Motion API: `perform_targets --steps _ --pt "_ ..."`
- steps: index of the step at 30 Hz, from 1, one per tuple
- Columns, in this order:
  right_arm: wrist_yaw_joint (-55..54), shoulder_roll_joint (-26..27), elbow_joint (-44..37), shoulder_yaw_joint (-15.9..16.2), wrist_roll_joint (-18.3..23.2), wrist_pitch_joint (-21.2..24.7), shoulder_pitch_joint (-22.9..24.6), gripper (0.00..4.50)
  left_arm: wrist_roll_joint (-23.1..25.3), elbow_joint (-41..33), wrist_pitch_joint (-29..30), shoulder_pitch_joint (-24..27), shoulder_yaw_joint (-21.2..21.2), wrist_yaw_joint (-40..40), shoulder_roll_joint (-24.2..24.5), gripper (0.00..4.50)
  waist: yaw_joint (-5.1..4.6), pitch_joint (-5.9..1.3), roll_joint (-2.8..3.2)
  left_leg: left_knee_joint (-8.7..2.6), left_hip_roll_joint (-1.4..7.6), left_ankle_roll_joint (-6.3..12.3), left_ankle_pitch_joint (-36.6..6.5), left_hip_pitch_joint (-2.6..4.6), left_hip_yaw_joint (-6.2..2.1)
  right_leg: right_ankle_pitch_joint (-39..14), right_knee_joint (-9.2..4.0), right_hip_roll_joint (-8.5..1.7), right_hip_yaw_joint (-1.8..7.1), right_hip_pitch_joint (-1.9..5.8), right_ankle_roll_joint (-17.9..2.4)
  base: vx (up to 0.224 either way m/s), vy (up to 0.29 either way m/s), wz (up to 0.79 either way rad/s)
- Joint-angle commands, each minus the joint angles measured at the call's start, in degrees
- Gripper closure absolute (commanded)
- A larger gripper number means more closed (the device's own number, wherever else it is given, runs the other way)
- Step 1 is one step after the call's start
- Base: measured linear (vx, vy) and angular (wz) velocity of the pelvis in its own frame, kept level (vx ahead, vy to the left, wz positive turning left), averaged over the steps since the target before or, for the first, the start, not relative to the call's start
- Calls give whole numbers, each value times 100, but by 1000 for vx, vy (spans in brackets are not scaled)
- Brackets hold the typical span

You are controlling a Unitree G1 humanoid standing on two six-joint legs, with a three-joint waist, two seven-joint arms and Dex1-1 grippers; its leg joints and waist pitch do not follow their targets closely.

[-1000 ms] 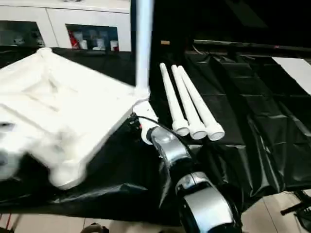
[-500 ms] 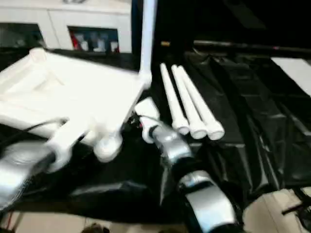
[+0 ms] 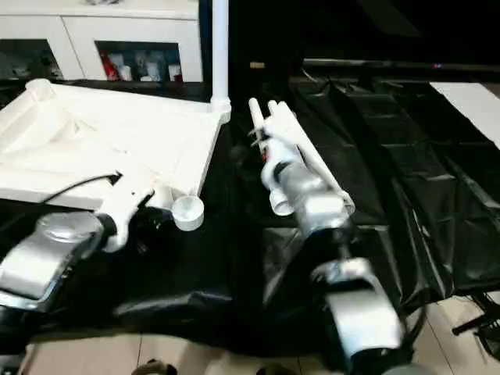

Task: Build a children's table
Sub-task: Pick table leg

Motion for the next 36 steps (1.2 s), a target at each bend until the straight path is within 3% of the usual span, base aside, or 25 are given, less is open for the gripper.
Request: perform_targets --steps 1,8,15,24,25,29,31,36 --pt "-105 -28 280 -81 -3 177 -176 6 -164 -181 -67 -24 81 -157 38 345 4 -434 85 -362 50 -300 -1775 130 -1 -1399 -421 -337 242 259 -986 0 0 0" --pt "-169 -92 1311 -146 5 229 -771 0 -944 -926 385 55 205 -651 16 274 5 -426 20 -356 62 -293 -1707 115 22 -1522 -408 -355 246 246 -968 0 0 0" --pt "-470 -66 2088 -202 -43 351 -1096 0 -898 -1129 454 195 20 -620 184 218 4 -422 22 -350 58 -336 -1751 114 23 -1676 -400 -347 247 234 -838 0 0 0" --pt "-445 0 2850 -255 -54 756 -1251 0 -892 -1220 544 206 -79 -567 340 142 11 -425 21 -344 59 -362 -1740 106 25 -1517 -380 -353 247 245 -918 0 0 0" --pt "-418 7 2912 -290 -30 857 -1277 30 -886 -1234 538 194 -85 -561 351 131 6 -422 16 -342 57 -362 -1764 109 24 -1565 -376 -347 247 241 -913 0 0 0" --pt "-486 -8 3019 -326 -6 932 -1339 43 -921 -1269 569 184 -105 -538 380 97 12 -422 6 -344 62 -374 -1757 106 22 -1629 -377 -357 246 238 -879 0 0 0" --pt "-467 -37 3107 -338 -2 993 -1375 81 -952 -1304 596 183 -123 -529 399 77 12 -425 6 -339 60 -374 -1734 107 25 -1599 -374 -354 245 235 -889 0 0 0" --pt "-264 -48 3156 -295 -79 1097 -1392 122 -963 -1320 610 171 -147 -523 402 33 17 -422 -5 -341 62 -369 -1719 103 27 -1586 -373 -354 244 238 -885 0 0 0"
